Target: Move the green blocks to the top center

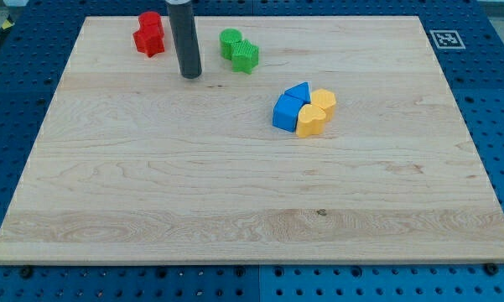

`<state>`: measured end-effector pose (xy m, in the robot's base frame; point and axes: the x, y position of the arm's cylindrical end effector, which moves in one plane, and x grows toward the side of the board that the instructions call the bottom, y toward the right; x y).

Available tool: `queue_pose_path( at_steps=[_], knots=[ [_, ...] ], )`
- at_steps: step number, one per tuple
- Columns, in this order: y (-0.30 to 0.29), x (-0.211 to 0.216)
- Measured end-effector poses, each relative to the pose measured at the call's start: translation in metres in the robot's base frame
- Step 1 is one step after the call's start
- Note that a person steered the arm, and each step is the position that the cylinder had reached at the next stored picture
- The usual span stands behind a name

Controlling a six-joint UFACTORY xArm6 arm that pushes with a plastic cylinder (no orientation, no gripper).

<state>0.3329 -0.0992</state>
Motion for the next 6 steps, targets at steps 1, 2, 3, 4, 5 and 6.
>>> queue_pose_path(
  at_steps=[1,2,3,4,5,6],
  knots=[
    [0.026,0.003],
    [0.068,0.006],
    [0.089,-0.010],
    [0.074,-0.026],
    [0.036,-0.032],
    [0.009,-0.039]
  ],
)
